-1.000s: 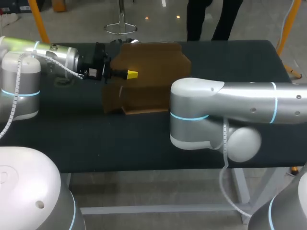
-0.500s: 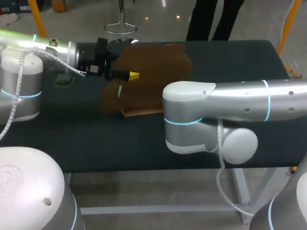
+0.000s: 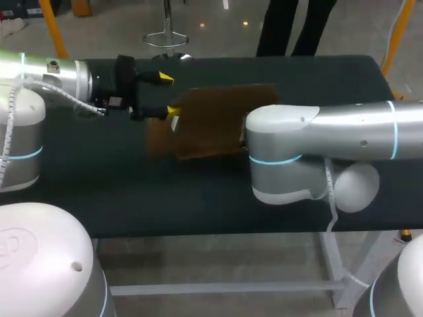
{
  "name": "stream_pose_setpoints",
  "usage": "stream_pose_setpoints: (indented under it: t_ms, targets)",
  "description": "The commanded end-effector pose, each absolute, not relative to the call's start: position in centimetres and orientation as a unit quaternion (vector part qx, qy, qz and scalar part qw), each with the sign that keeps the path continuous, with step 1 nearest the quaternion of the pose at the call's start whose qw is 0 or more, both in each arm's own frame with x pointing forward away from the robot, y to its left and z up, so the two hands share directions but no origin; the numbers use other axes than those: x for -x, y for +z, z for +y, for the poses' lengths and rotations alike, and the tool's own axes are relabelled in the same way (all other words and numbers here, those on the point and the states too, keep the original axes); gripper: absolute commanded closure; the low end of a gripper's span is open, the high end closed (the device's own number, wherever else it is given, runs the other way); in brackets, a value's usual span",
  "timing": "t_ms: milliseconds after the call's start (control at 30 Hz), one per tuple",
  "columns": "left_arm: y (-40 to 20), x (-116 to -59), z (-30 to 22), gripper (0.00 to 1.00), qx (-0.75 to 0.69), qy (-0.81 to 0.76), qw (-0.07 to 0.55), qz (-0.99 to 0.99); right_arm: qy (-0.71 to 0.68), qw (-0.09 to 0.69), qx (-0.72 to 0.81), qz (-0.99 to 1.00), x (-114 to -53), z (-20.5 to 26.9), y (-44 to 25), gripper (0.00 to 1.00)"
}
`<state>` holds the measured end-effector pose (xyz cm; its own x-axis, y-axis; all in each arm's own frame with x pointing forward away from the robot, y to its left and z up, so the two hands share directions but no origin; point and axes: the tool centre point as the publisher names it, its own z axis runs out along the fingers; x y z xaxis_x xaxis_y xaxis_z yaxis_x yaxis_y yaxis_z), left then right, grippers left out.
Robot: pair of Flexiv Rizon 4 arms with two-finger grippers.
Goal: Assemble the packaging by folding the flat box into shape, placing the metal phone stand inside, and closing the box properly
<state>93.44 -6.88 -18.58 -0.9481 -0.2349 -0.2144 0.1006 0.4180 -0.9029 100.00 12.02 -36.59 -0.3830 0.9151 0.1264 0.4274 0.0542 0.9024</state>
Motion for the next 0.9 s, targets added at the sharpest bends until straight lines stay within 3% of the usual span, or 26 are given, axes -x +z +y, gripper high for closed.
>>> stream_pose_setpoints:
  t_ms: [33, 900]
  targets:
    - [-17.8, -91.5, -5.7, 0.0, 0.07, -0.525, 0.207, 0.822, 0.507, 0.195, -0.457, 0.705, -100.2, 11.2, -35.9, 1.0]
    - [-15.4, -90.1, -0.5, 0.0, 0.085, -0.45, 0.266, 0.848, 0.499, 0.032, -0.391, 0.773, -100.0, 9.9, -34.5, 1.0]
